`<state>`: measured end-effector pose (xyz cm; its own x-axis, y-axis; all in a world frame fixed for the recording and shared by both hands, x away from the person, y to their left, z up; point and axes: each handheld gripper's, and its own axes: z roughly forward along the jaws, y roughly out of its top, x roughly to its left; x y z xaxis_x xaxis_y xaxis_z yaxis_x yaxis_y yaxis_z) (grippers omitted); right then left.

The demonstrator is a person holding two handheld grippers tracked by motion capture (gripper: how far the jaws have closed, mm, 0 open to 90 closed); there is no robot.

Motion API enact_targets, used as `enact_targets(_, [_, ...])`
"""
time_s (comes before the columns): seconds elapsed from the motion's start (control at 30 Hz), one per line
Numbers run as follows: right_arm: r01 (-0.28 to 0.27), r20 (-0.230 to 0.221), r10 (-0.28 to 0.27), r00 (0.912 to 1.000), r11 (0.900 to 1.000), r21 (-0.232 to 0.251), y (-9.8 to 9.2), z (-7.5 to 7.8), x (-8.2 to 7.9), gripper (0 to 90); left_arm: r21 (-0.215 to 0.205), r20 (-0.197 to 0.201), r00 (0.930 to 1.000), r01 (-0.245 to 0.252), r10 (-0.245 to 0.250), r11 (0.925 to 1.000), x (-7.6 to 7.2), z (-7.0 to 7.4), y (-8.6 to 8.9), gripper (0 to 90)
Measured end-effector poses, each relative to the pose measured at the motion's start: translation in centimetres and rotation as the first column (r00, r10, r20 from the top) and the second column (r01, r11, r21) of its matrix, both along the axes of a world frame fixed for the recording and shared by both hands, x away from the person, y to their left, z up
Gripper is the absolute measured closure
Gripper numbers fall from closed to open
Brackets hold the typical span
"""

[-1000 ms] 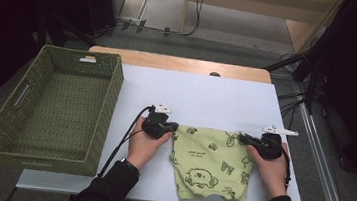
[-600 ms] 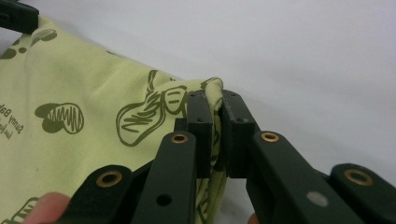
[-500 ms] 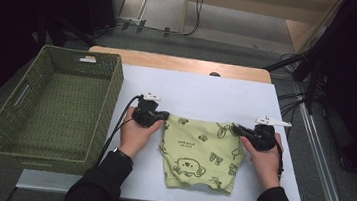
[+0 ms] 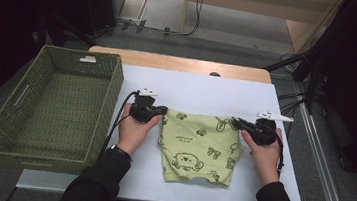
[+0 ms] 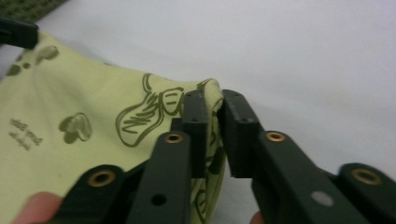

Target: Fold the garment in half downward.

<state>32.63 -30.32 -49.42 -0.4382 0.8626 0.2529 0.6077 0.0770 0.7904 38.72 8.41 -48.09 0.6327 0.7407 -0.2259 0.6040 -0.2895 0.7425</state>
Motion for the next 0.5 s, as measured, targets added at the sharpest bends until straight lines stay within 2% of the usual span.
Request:
enact_targets(0.1, [-0.02,0.015,0.019,0.9997,0.999,0.046,-0.1,0.6,-0.5,54.8,-0.004,0.006,1.0,0.005,-0.005,1.0,-0.1,0.0,0.0,85.6])
enact_targets(0.2, [-0.02,0.037,0.017,0.9992,0.998,0.062,0.0,1.1,-1.4,42.8,-0.009,0.01,0.9999,0.008,-0.008,0.9999,-0.2,0.2,-0.1,85.5])
enact_targets(0.37, [0.0,0.053,-0.003,0.9986,0.998,0.062,0.3,1.3,-3.0,23.5,-0.024,0.014,0.9999,0.009,-0.008,0.9997,-0.4,0.3,0.0,85.5])
enact_targets(0.47, [-0.016,0.045,0.012,0.9989,0.997,0.072,0.5,1.2,-3.8,11.3,-0.024,0.015,0.9998,0.012,-0.012,0.9996,-0.4,0.4,0.0,85.5])
enact_targets(0.5, [-0.016,0.045,0.012,0.9989,0.997,0.072,0.5,1.2,-3.8,11.3,-0.024,0.015,0.9998,0.012,-0.012,0.9996,-0.4,0.4,0.0,85.5])
